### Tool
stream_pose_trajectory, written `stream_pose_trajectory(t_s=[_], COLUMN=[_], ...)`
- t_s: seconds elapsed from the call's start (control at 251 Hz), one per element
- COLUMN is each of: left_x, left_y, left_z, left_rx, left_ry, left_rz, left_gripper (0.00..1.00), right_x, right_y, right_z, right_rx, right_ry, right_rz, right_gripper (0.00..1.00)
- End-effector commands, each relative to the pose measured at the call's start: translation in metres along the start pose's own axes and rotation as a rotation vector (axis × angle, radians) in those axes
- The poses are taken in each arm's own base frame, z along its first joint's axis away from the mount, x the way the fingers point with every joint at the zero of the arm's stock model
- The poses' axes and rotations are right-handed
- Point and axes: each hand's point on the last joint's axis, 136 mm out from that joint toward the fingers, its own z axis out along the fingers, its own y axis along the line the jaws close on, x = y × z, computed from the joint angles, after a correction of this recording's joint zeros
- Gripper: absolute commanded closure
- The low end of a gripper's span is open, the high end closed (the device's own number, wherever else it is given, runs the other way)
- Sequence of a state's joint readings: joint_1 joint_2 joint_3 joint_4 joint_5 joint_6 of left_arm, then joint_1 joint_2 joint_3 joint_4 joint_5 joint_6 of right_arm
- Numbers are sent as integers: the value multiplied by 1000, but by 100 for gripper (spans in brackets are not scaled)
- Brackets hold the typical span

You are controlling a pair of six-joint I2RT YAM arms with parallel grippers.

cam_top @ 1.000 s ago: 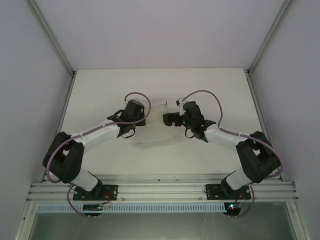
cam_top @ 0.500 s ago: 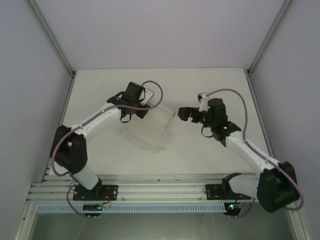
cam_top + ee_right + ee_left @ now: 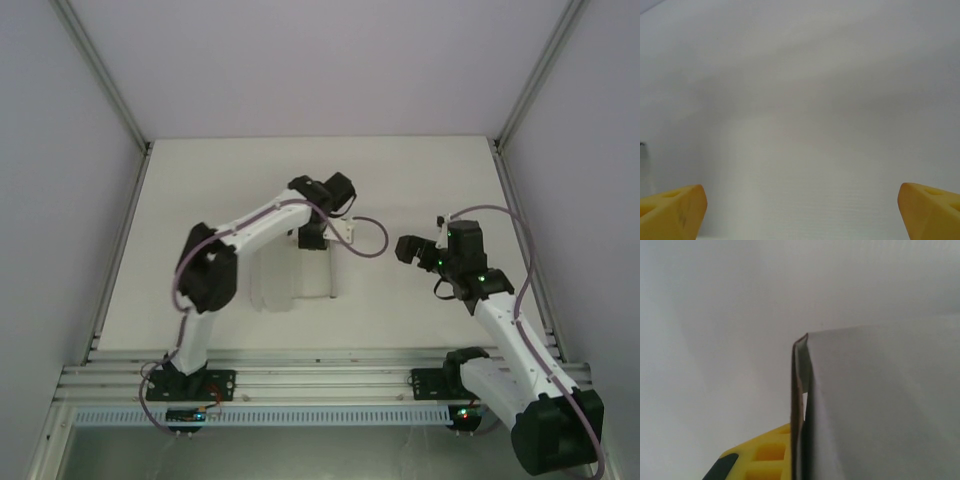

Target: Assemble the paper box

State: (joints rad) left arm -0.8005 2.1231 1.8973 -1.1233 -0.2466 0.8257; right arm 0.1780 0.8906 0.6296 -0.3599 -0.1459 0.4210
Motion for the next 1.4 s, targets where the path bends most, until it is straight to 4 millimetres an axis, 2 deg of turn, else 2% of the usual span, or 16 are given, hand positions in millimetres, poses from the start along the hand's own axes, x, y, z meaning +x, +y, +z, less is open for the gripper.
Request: stream_pose_trajectory(t_s=[0.0,0.132,0.267,0.351,0.611,0.627,0.643,0.655,0.73,0.846,0.906,0.966,1.078,1.157,1.233,1.397], left_x=[21,8,7,1,-29,-31,-32,-34,-44,-46,-32,-3,65,112,154,202], left_y=[-3,-2,0,2,21,24,26,27,37,72,98,120,124,111,88,41], left_z=[12,31,42,39,-4,-8,-12,-15,-39,-86,-113,-142,-155,-139,-111,-59], left_rx=[86,87,59,55,4,-6,-14,-20,-46,-175,-278,-367,-405,-381,-327,-286], left_ry=[184,206,228,200,0,-18,-34,-48,-163,-373,-474,-559,-627,-635,-595,-571], left_rz=[22,22,23,7,-63,-73,-87,-97,-171,-389,-587,-843,-1260,-1507,-1726,-1908], left_gripper=[100,92,75,62,36,24,6,0,1,0,0,1,1,0,0,0], right_x=[8,12,14,14,8,6,5,4,-3,-4,-5,-1,10,19,27,46], right_y=[-4,-9,-12,-13,-2,-1,-1,0,10,32,43,55,88,115,138,174], right_z=[0,2,1,1,1,1,1,1,0,3,6,11,25,40,59,116], right_rx=[7,26,36,33,-25,-28,-30,-33,-73,-165,-199,-233,-292,-343,-367,-393], right_ry=[28,44,52,50,26,22,19,13,-11,-24,-19,10,77,131,194,339], right_rz=[-4,-7,-8,-6,-33,-37,-40,-44,-107,-206,-262,-318,-487,-616,-717,-937], right_gripper=[0,1,0,0,0,1,0,1,0,0,0,0,1,1,1,5])
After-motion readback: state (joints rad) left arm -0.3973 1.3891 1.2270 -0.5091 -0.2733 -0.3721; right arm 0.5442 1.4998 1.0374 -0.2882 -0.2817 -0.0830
